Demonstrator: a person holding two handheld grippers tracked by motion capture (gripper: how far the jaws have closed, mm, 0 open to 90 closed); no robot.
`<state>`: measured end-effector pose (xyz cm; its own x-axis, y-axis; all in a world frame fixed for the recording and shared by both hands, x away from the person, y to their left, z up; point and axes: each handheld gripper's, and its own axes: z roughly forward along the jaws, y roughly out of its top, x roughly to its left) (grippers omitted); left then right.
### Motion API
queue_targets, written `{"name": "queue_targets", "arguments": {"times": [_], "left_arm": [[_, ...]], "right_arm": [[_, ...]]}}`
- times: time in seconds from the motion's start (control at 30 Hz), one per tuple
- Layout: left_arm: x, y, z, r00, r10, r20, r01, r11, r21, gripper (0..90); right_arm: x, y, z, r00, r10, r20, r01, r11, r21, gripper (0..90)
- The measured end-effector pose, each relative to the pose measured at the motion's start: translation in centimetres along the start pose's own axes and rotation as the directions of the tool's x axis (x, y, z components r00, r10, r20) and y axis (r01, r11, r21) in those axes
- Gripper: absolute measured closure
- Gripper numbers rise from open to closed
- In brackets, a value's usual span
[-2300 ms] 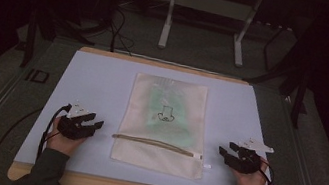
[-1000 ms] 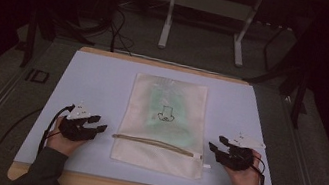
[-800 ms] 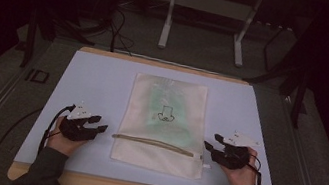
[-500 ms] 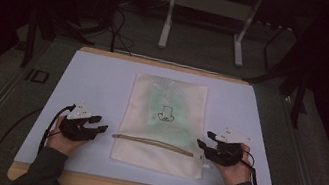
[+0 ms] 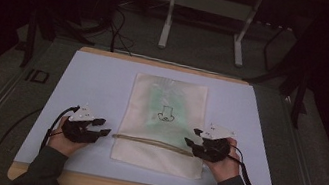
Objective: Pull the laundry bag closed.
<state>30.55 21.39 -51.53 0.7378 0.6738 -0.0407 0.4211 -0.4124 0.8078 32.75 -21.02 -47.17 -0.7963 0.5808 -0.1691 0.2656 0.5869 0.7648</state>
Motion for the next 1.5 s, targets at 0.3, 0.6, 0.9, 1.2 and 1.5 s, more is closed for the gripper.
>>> {"name": "queue_targets", "arguments": {"times": [0.3,0.6,0.9,1.2,1.5], "left_arm": [[-0.2,0.1,0.3,0.9984,0.034,0.045,-0.034,0.9994,0.001,52.0],[0.0,0.2,0.9,0.9947,0.045,0.092,-0.044,0.999,-0.008,50.8],[-0.5,0.5,2.1,0.9847,0.092,0.148,-0.094,0.9955,0.007,51.6],[-0.6,0.8,3.6,0.9776,0.132,0.164,-0.14,0.9893,0.041,51.1],[-0.8,1.2,4.5,0.9669,0.176,0.185,-0.191,0.9792,0.068,51.8]], "right_arm": [[0.6,0.8,0.6,0.9996,-0.016,-0.022,0.016,1.0,-0.005,50.9],[1.1,1.3,1.3,0.9984,-0.039,-0.042,0.039,0.999,0.002,50.9],[1.6,1.8,2.0,0.9969,-0.057,-0.054,0.058,0.998,0.008,50.7],[1.8,1.7,2.4,0.9957,-0.059,-0.072,0.06,0.998,0.011,50.4],[2.5,2.2,2.8,0.9927,-0.082,-0.088,0.082,0.997,-0.001,50.4]]}}
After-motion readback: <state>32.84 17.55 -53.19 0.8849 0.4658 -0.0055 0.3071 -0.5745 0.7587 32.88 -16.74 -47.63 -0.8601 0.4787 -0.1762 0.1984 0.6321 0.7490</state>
